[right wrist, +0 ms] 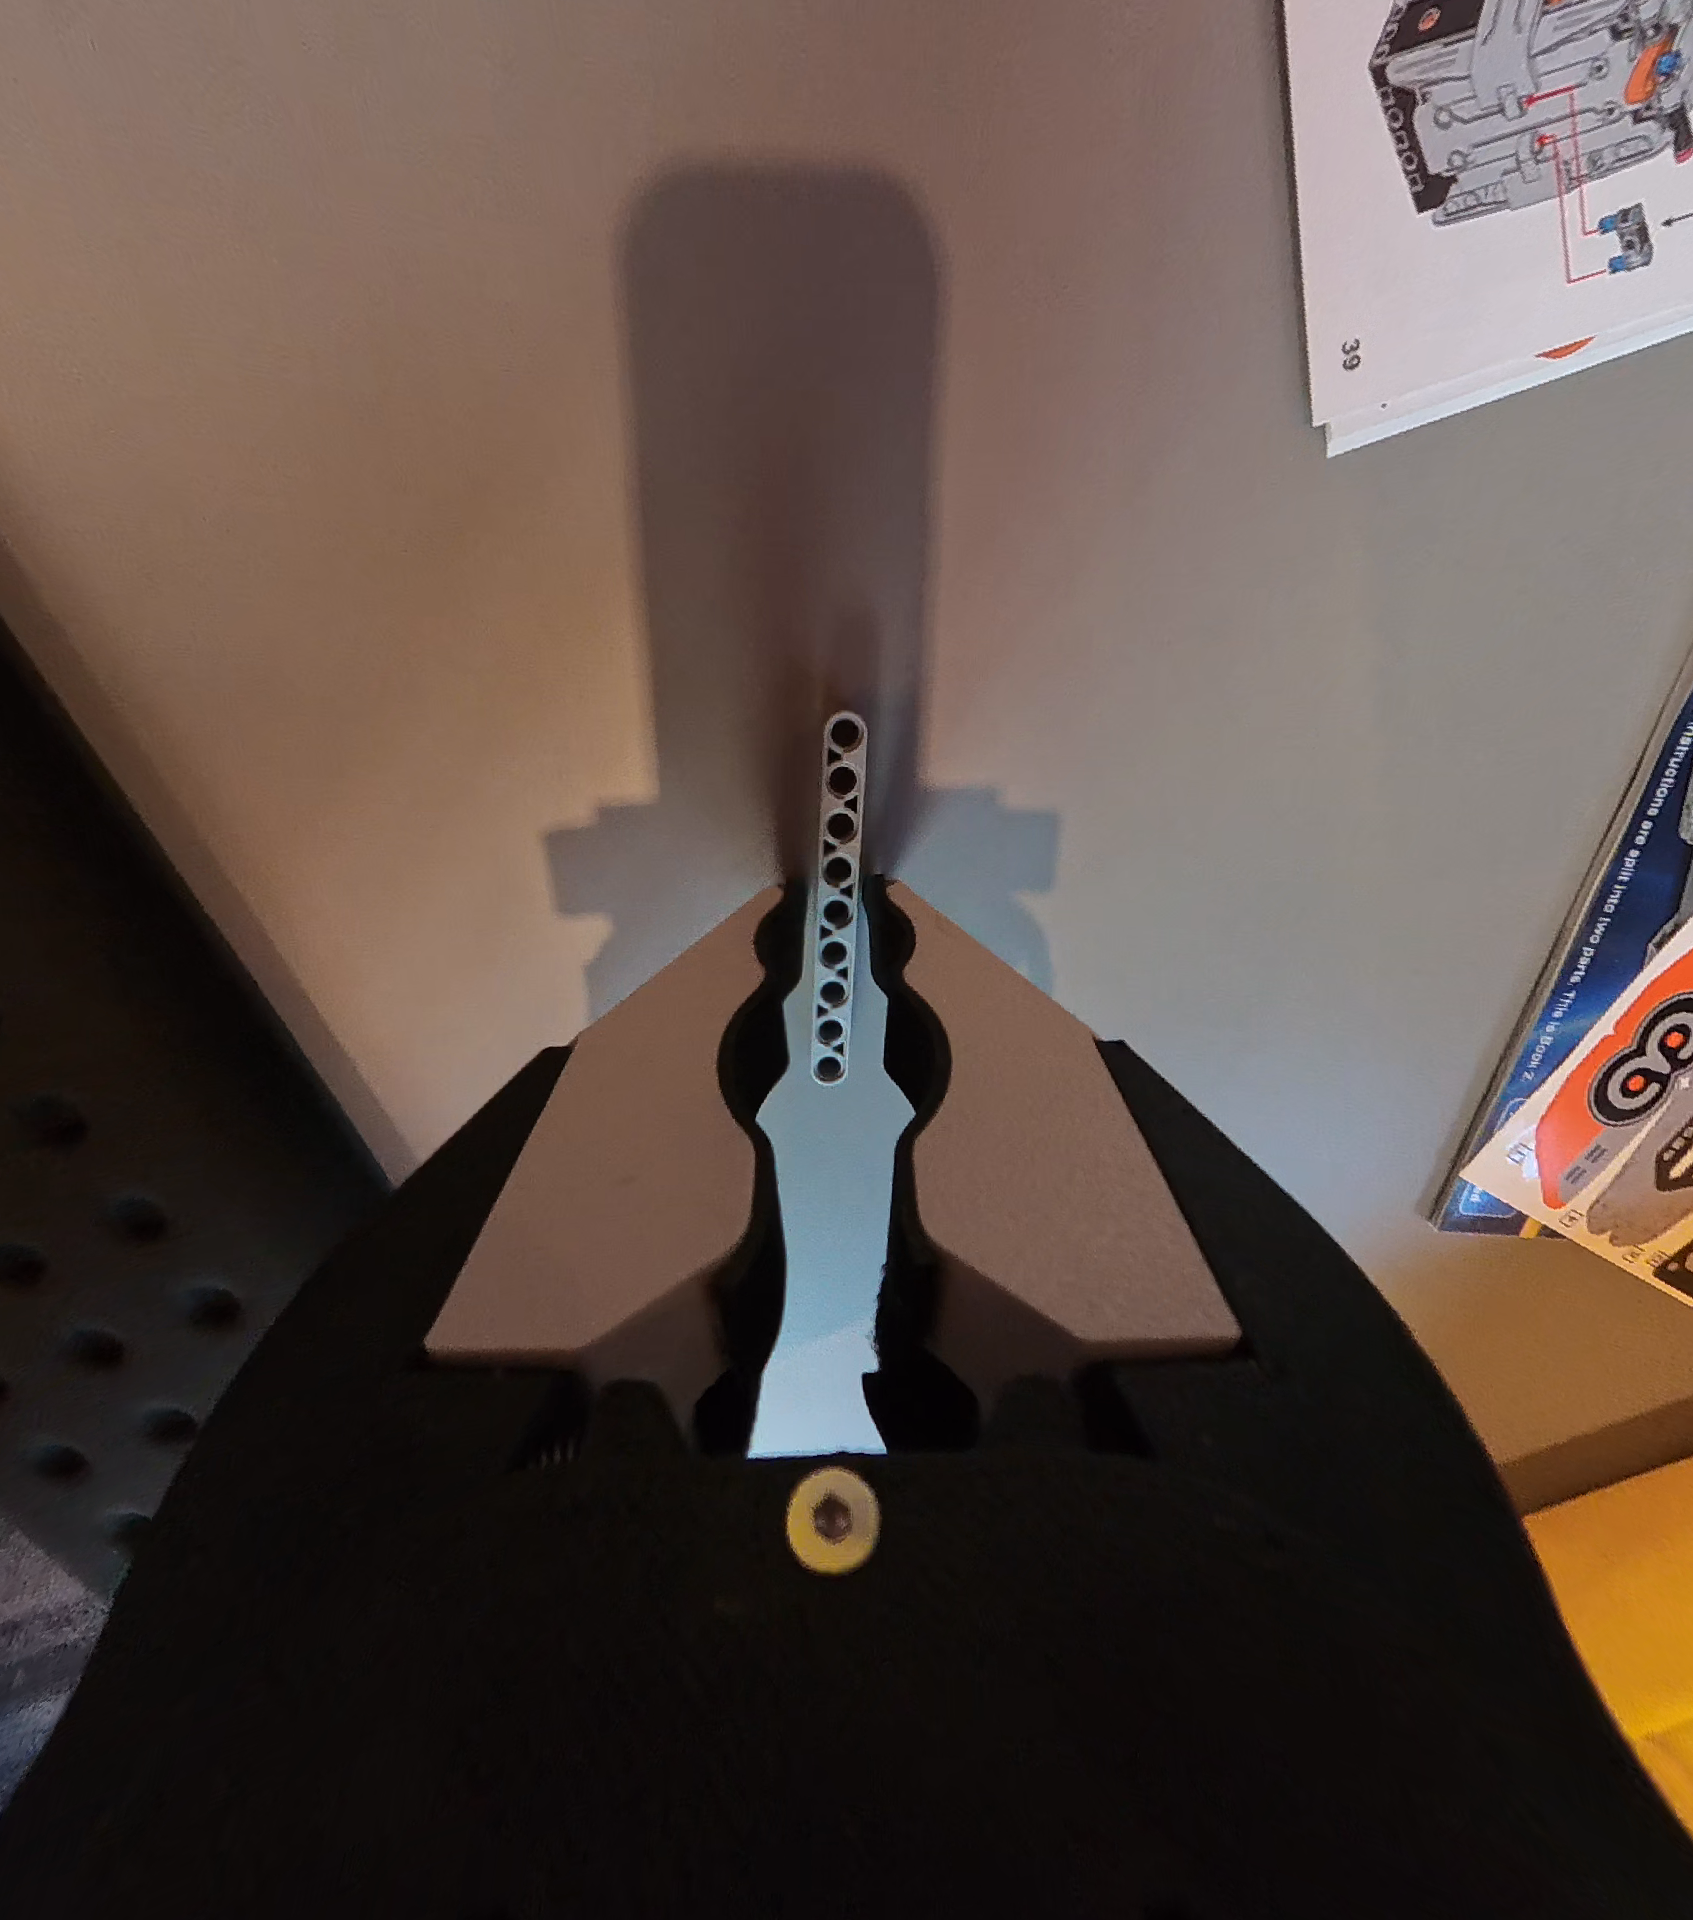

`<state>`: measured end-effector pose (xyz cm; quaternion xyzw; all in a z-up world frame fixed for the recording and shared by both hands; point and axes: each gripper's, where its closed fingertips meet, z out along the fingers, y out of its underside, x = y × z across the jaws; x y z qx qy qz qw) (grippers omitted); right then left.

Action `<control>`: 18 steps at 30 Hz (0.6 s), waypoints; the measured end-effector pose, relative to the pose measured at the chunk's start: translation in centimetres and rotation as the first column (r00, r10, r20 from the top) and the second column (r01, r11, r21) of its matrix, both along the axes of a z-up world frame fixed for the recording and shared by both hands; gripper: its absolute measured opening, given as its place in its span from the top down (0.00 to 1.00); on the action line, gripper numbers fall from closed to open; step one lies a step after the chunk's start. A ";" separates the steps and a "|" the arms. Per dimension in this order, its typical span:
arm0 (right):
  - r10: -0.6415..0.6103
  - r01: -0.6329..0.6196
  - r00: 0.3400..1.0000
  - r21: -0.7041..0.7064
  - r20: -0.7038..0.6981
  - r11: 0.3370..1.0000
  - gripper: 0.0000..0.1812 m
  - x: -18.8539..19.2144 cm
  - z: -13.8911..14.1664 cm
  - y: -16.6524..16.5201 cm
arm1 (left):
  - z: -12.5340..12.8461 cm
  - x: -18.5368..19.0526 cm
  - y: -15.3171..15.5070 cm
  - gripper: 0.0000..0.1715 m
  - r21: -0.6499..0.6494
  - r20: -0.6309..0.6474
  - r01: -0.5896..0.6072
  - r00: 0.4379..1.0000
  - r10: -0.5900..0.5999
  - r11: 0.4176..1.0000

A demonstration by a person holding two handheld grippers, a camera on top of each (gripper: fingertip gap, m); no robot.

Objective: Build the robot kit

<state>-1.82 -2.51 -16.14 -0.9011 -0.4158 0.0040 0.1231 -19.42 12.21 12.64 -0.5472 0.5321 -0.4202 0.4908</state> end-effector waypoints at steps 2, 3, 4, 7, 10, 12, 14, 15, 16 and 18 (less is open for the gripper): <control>0.004 -0.004 1.000 -0.013 0.012 1.000 0.94 0.1 0.0 0.0 | -0.1 0.0 0.0 0.97 -0.002 -0.002 0.003 1.000 -0.003 1.000; 0.005 -0.005 1.000 -0.029 0.007 1.000 0.95 0.0 -0.1 -0.1 | -0.1 0.0 0.0 0.97 -0.003 -0.003 0.004 1.000 -0.004 1.000; 0.003 -0.003 1.000 -0.037 0.008 0.999 0.95 0.0 -0.1 -0.1 | -0.1 0.0 0.0 0.97 -0.003 -0.003 0.005 1.000 -0.005 1.000; -0.006 0.006 1.000 -0.061 0.015 0.998 0.96 0.0 -0.1 -0.2 | -0.1 -0.1 -0.1 0.97 -0.001 -0.004 0.009 1.000 -0.009 1.000; 0.008 -0.006 1.000 -0.076 0.024 0.997 0.96 0.0 -0.1 -0.3 | -0.1 -0.2 -0.2 0.97 0.001 -0.004 0.010 1.000 -0.010 1.000; 0.036 -0.033 0.998 -0.071 0.042 0.997 0.96 0.0 -0.1 -0.3 | 0.0 -0.3 -0.2 0.97 0.001 -0.001 0.011 1.000 -0.011 1.000; 0.048 -0.047 0.995 -0.014 0.084 0.999 0.96 0.0 0.4 0.5 | 0.0 -0.3 -0.1 0.97 0.000 0.001 0.007 1.000 -0.007 1.000; 0.048 -0.053 0.995 0.045 0.090 0.998 0.96 -0.2 1.2 1.4 | -0.1 -0.3 0.1 0.97 -0.001 -0.001 -0.001 1.000 0.001 1.000; 0.040 -0.050 0.995 0.115 0.087 0.992 0.96 -0.5 2.2 2.4 | -0.2 -0.2 0.4 0.97 -0.001 -0.006 -0.013 1.000 0.013 1.000; -0.014 -0.024 0.991 0.279 0.133 0.960 0.96 -0.2 5.0 5.0 | -0.6 0.0 1.0 0.97 -0.002 -0.022 -0.042 0.999 0.042 0.999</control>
